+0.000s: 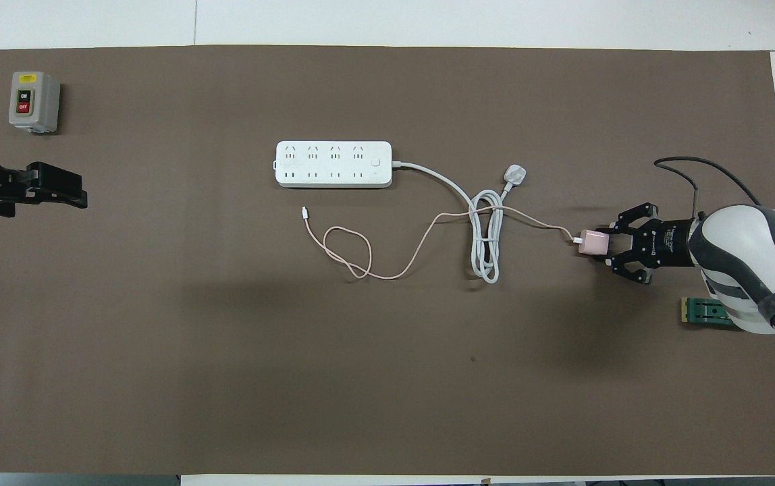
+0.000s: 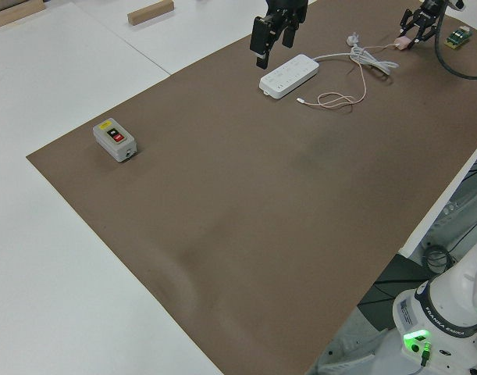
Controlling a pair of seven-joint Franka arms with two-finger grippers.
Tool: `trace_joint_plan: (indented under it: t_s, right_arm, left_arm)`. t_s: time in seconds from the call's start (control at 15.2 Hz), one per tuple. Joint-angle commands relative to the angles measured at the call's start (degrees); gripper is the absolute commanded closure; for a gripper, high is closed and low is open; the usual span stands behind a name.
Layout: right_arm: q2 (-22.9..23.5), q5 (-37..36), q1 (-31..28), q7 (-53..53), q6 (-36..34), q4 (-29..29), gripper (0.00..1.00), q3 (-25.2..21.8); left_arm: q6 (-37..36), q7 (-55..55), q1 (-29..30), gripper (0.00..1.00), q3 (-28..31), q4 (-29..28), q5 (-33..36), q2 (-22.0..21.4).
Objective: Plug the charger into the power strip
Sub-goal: 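Close the right gripper on the pink charger plug and lift it, then carry the charger toward the power strip while the left gripper approaches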
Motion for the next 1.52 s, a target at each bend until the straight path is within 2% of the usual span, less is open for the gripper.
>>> trace_joint_plan:
  t_s: [0.0,0.13,0.26,0.4,0.66,0.86,0.99,1.19,1.45]
  right_arm:
    - [-0.2,2.1,-0.6,-1.4,1.2,-0.6,0.90,0.4]
    - [-0.3,2.1,-0.6,-0.4,0.9,0.0,0.97,0.4]
    - [-1.4,2.0,-0.2,0.8,-0.7,2.4,1.00,0.4]
    - [-2.8,0.4,0.2,1.3,-3.4,5.5,1.00,0.3]
    - [-5.0,-6.6,3.0,4.6,-4.4,10.6,0.97,0.3]
    - [-7.4,-7.5,3.8,14.4,-4.5,13.8,0.95,0.7]
    - [-7.6,-9.6,5.1,22.3,-6.9,16.9,1.00,0.8]
    - [-7.3,-10.7,7.2,24.6,-10.9,20.4,1.00,1.0]
    - [-6.9,-10.7,12.0,28.3,-11.0,23.3,1.00,1.0]
  left_arm:
    - [0.5,0.3,0.7,0.00,-0.2,-1.7,-0.5,-1.5]
    - [0.5,0.3,0.7,0.00,-0.2,-1.7,-0.5,-1.5]
    - [0.5,0.3,0.7,0.00,-0.2,-1.7,-0.5,-1.5]
    - [0.5,0.3,0.7,0.00,-0.2,-1.7,-0.5,-1.5]
    - [0.5,0.3,0.7,0.00,-0.2,-1.7,-0.5,-1.5]
    - [0.5,0.4,0.7,0.00,-0.2,-1.7,-0.5,-1.5]
    - [0.5,0.3,0.7,0.00,-0.2,-1.7,-0.5,-1.5]
    - [0.5,0.4,0.7,0.00,-0.2,-1.7,-0.5,-1.5]
    - [0.9,0.1,0.4,0.00,-0.2,-1.7,-0.5,-1.4]
